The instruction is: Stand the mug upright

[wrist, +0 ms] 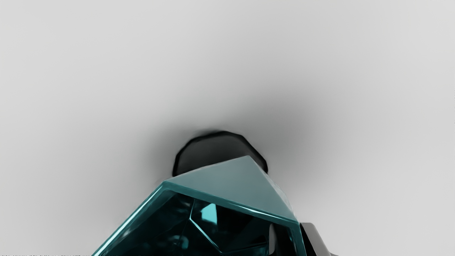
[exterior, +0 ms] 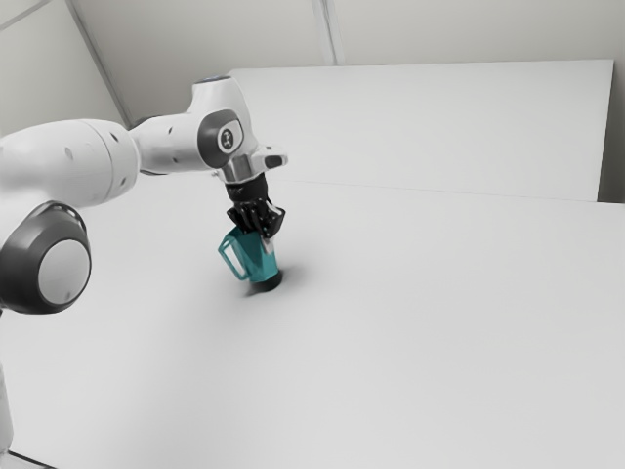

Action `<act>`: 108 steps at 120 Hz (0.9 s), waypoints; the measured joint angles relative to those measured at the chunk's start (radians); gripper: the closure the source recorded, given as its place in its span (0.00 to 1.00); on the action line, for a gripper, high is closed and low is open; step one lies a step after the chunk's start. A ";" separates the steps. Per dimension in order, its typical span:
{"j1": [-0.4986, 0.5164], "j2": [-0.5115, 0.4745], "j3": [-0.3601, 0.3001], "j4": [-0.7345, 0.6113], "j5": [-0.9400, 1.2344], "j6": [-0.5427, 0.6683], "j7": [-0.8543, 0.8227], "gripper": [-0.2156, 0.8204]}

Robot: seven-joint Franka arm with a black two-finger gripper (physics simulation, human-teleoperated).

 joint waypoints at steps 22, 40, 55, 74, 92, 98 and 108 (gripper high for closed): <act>-0.001 0.001 -0.006 0.001 -0.002 -0.002 -0.039 0.71; -0.002 -0.008 -0.006 0.000 -0.002 -0.005 -0.063 0.56; -0.008 -0.046 -0.003 -0.002 -0.002 -0.009 -0.078 0.49; -0.015 -0.113 -0.002 -0.003 0.021 -0.012 -0.091 0.36; -0.016 -0.196 -0.003 -0.008 0.078 -0.014 -0.090 0.30; -0.015 -0.227 -0.003 -0.009 0.102 -0.018 -0.086 0.28; -0.015 -0.282 -0.003 -0.010 0.142 -0.033 -0.078 0.26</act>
